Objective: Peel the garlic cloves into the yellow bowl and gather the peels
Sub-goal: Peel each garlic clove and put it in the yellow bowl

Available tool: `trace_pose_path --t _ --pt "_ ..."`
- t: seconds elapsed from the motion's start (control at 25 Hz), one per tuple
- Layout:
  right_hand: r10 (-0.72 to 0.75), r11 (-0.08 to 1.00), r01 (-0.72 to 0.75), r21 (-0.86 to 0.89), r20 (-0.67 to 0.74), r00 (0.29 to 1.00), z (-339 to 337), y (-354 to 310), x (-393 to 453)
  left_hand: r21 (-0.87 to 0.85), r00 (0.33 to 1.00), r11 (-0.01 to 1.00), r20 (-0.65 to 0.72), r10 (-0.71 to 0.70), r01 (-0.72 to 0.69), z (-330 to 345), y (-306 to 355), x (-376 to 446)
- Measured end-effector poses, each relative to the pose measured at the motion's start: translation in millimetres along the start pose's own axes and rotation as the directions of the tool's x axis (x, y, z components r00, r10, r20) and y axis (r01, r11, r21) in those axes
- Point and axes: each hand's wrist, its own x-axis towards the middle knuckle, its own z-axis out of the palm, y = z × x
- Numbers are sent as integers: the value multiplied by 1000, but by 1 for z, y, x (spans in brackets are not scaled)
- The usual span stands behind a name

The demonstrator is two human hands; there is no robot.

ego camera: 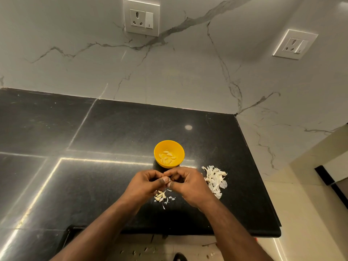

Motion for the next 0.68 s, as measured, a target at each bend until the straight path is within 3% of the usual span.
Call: trace_pose_path --t 0.28,0.52,0.68 --pt "41 997 -39 61 -28 999 4 2 -1 -22 1000 1000 -24 -18 17 1 -1 -1" --pt "155 944 -122 307 -84 984 7 1 -5 -105 1000 994 -7 -28 27 -2 -3 -2" --pt "153 945 -110 308 -119 981 9 1 -5 -162 1000 987 -6 2 -2 -1 -3 -4"
